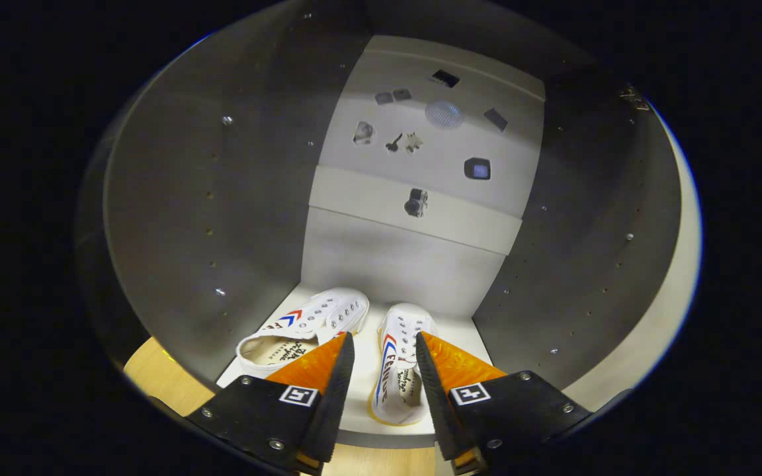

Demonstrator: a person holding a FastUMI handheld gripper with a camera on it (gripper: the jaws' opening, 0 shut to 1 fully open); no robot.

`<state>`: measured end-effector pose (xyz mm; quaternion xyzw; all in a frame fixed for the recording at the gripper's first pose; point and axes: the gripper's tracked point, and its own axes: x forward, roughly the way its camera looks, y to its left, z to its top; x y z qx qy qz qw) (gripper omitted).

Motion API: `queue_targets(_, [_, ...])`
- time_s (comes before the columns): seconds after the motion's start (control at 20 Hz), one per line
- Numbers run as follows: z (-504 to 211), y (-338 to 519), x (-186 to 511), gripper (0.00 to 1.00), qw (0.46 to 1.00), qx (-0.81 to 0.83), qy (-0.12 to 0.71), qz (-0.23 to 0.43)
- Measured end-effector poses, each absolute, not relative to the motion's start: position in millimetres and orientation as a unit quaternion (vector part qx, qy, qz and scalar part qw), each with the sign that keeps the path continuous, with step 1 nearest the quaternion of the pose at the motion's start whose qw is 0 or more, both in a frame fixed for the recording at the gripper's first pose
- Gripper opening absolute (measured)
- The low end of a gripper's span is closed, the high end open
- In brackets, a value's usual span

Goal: Open the shoe cabinet door, grab the shoes and put them into the shoe cabinet, then close the shoe cabinet door.

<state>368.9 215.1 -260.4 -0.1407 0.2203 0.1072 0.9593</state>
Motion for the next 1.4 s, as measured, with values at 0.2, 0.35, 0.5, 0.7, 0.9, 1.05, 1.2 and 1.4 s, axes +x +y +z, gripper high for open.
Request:
queue_targets(0.2, [-208.8, 210.7, 318.1, 0.76, 0.970, -0.100, 0.178, 0.132])
queue_targets(0.35, [-179.8, 204.1, 279.1, 0.86, 0.973, -0.070, 0.156, 0.156])
queue_targets(0.5, [-152.5, 193.0, 241.5, 0.90, 0.975, -0.051, 0.136, 0.168])
queue_targets(0.7, [-116.2, 172.7, 194.1, 0.94, 0.978, -0.024, 0.100, 0.184])
queue_targets(0.9, [-102.7, 142.4, 144.6, 0.94, 0.980, 0.006, 0.086, 0.178])
queue_targets(1.05, [-86.6, 118.9, 110.3, 0.94, 0.981, 0.008, 0.069, 0.180])
queue_targets(1.2, [-80.1, 91.2, 75.5, 0.94, 0.982, 0.017, 0.049, 0.179])
queue_targets(1.4, [-88.6, 44.5, 33.4, 0.94, 0.983, 0.059, 0.057, 0.162])
